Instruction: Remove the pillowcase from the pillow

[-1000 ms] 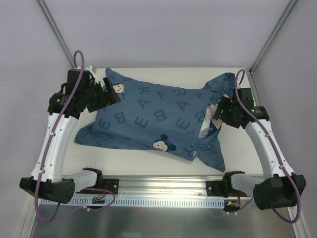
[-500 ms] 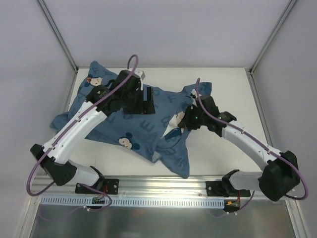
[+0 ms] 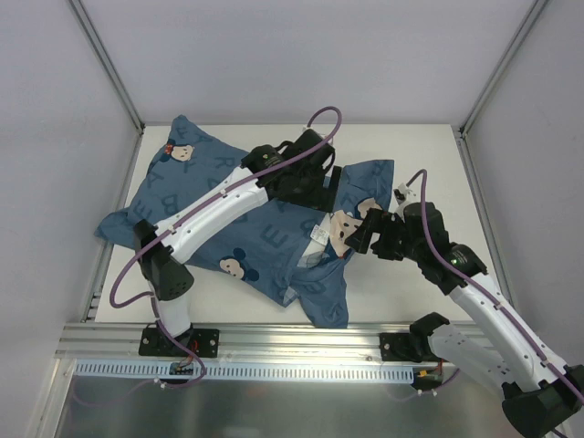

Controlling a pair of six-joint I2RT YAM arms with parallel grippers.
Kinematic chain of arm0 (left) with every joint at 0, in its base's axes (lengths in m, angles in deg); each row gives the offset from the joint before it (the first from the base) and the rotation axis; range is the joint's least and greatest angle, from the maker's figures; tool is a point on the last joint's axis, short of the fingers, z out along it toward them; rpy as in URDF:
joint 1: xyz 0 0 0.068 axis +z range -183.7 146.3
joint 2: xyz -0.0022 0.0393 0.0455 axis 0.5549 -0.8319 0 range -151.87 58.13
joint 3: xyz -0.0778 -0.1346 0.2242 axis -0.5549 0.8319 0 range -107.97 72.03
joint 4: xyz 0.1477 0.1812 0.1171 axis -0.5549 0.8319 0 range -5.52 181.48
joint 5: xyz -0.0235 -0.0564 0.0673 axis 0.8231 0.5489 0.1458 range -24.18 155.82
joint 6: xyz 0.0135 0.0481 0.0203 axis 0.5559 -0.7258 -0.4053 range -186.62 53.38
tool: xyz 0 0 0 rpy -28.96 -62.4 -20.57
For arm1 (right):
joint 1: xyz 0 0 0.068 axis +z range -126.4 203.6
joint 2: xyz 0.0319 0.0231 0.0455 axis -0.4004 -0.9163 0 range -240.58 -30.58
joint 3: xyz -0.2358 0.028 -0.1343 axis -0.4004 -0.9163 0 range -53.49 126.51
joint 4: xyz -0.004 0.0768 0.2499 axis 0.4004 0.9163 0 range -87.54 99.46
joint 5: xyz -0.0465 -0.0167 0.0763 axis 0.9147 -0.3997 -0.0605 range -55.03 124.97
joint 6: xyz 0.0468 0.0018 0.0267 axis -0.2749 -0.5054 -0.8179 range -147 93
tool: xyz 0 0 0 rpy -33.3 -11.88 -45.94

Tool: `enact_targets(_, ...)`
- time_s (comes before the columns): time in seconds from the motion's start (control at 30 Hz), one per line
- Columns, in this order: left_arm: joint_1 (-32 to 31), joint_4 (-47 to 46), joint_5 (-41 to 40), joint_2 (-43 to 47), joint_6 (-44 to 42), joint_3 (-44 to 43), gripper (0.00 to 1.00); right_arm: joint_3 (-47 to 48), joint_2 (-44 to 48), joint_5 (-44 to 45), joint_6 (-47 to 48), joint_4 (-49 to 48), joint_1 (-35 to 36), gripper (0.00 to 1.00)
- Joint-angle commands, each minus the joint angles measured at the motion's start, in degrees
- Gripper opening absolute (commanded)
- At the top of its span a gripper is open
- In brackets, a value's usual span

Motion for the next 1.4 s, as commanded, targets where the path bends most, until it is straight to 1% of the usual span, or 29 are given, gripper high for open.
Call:
enact_targets(0.0, -1.3, 1.5, -2.3, -4.5, -3.3, -4.9, 0.85, -1.0, 4.1, 2.5, -1.0, 5.3, -0.6, 0.9)
enact_targets(0.07, -1.7, 1.6, -1.9, -6.9, -3.7, -5.6, 0.84, -1.3, 6.5, 2.9, -1.0, 7.4, -1.1, 0.91)
enact_targets(0.1, -1.7, 1.7, -2.0, -7.6, -3.7, -5.6, 0.82, -1.8, 7.2, 3.1, -1.1, 7.9, -1.4, 0.91)
enact_targets(0.17, -1.8, 2.2, -3.3, -9.1, -3.7, -5.6, 0.76, -2.0, 8.3, 3.2, -1.1, 8.8, -1.7, 0.91)
enact_targets(0.2, -1.7, 2.4, -4.0, -9.4, -3.7, -5.6, 0.71, -2.0, 8.3, 3.0, -1.1, 8.9, -1.8, 0.91)
enact_targets(0.23, -1.7, 2.6, -5.3, -10.0, -3.9, -5.7, 0.58, -1.9, 8.3, 3.0, -0.9, 9.2, -1.9, 0.91)
enact_targets(0.3, -1.4, 3.6, -6.5, -10.1, -4.1, -6.4, 0.4, -0.9, 7.0, 2.5, -0.7, 9.1, -1.7, 0.91)
enact_targets(0.33, -1.1, 4.0, -7.0, -10.0, -4.0, -6.6, 0.24, -0.2, 6.2, 2.5, -0.2, 9.1, -1.8, 0.9)
enact_targets(0.37, -0.9, 4.7, -7.0, -9.7, -4.0, -6.7, 0.16, 0.3, 4.5, 2.2, -0.1, 8.9, -1.8, 0.91)
enact_targets(0.4, -0.1, 5.0, -6.8, -9.3, -3.5, -6.7, 0.03, 1.9, 3.4, 2.0, 0.1, 8.3, -1.7, 0.91)
enact_targets(0.43, 0.4, 5.2, -6.0, -8.0, -3.1, -6.5, 0.0, 2.9, 2.2, 1.9, 0.7, 8.0, -1.1, 0.91)
enact_targets(0.5, 1.8, 5.4, -4.0, -6.0, -2.3, -5.3, 0.0, 5.2, -1.5, 4.0, 1.2, 7.3, 0.2, 0.95)
enact_targets(0.53, 2.1, 5.3, -3.1, -4.0, -1.6, -4.9, 0.0, 8.0, -3.0, 5.3, 1.7, 7.0, 2.3, 0.97)
enact_targets(0.57, 2.3, 5.1, -1.6, -3.2, -1.3, -4.9, 0.0, 9.7, -4.7, 7.8, 1.9, 7.0, 3.5, 0.97)
enact_targets(0.6, 2.3, 5.2, -0.6, -2.6, -1.3, -5.0, 0.0, 11.6, -8.3, 10.4, 2.3, 7.5, 4.7, 0.97)
enact_targets(0.63, 2.3, 5.1, 0.4, -1.7, -1.5, -4.9, 0.0, 15.3, -10.0, 11.8, 2.4, 7.5, 7.0, 0.98)
enact_targets(0.67, 2.3, 5.2, 1.7, -1.5, -1.5, -4.9, 0.0, 17.0, -11.8, 14.2, 2.6, 7.9, 7.9, 0.98)
enact_targets(0.7, 2.4, 5.1, 2.2, -1.0, -1.4, -4.7, 0.0, 18.4, -14.7, 14.9, 2.5, 7.5, 8.8, 0.98)
enact_targets(0.8, 2.7, 4.9, 4.0, -0.4, -0.7, -3.8, 0.0, 20.9, -19.4, 16.3, 1.5, 4.6, 10.8, 0.98)
enact_targets(0.87, 3.1, 4.5, 5.8, -0.2, -0.3, -3.0, 0.0, 21.5, -21.8, 17.4, 0.3, 2.7, 11.8, 0.97)
enact_targets(0.97, 3.4, 3.4, 7.3, 0.1, -0.1, -1.7, 0.0, 21.5, -26.0, 18.3, -1.6, 0.7, 11.8, 0.91)
enact_targets(1.07, 3.8, 2.5, 8.8, 0.9, 0.1, -0.4, 0.0, 21.6, -28.3, 20.3, -2.6, 0.6, 11.7, 0.74)
enact_targets(1.1, 3.9, 2.4, 9.5, 1.5, 0.1, 0.0, 0.0, 21.3, -28.2, 21.2, -3.2, 0.6, 11.2, 0.56)
enact_targets(1.13, 4.1, 2.0, 9.5, 2.0, 0.1, 0.7, 0.0, 20.6, -27.2, 22.3, -3.7, 0.6, 10.5, 0.46)
enact_targets(1.17, 4.6, 2.0, 9.5, 2.5, 0.1, 2.1, 0.0, 19.8, -26.4, 22.6, -4.1, 0.6, 9.8, 0.39)
enact_targets(1.2, 4.8, 1.9, 9.4, 3.4, 0.2, 2.8, 0.0, 17.8, -25.6, 22.8, -4.7, 0.5, 8.0, 0.25)
enact_targets(1.23, 5.3, 1.6, 9.5, 4.1, 0.3, 4.6, 0.0, 16.8, -23.7, 23.0, -4.7, 0.5, 6.9, 0.18)
enact_targets(1.27, 6.4, 1.3, 9.8, 5.4, 0.6, 5.5, 0.0, 14.3, -22.7, 23.0, -4.8, 0.5, 5.7, 0.12)
enact_targets(1.37, 9.1, -0.1, 11.2, 8.4, 1.0, 9.3, 0.0, 11.2, -19.0, 20.6, -4.8, 0.4, -2.5, 0.13)
